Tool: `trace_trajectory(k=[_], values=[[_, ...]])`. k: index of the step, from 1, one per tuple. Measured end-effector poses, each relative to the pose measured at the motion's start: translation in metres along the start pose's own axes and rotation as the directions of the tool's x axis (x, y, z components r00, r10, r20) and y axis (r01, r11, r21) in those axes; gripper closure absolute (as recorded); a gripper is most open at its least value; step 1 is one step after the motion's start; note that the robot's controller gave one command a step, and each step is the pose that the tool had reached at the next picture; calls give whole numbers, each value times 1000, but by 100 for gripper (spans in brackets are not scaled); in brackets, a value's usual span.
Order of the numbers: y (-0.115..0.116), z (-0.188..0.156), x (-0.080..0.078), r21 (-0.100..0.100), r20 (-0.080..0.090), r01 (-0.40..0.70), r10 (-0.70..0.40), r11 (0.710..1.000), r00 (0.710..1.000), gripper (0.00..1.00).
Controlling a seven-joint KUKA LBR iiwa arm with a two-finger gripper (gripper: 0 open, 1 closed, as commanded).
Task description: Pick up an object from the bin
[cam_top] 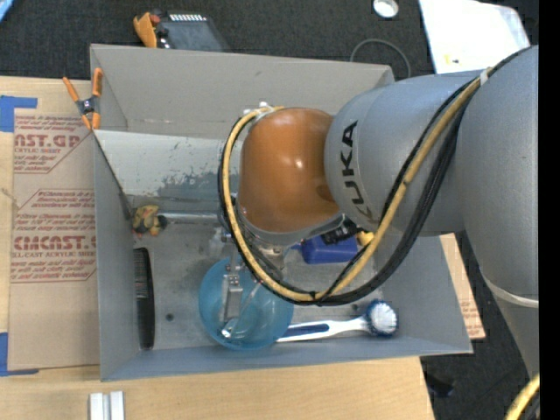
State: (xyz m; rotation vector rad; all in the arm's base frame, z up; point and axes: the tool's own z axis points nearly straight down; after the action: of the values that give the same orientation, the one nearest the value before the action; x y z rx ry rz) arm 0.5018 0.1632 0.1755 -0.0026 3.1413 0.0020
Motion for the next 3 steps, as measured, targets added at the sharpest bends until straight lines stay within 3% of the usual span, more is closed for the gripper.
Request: trace_trajectory(k=[1,2,3], values=[[-10,52,-16,0,2,142,-142,990,990,0],[-16,108,-29,-1,3,281,-281,960,960,0],[5,105,-18,2,6,505,-505,863,863,0]])
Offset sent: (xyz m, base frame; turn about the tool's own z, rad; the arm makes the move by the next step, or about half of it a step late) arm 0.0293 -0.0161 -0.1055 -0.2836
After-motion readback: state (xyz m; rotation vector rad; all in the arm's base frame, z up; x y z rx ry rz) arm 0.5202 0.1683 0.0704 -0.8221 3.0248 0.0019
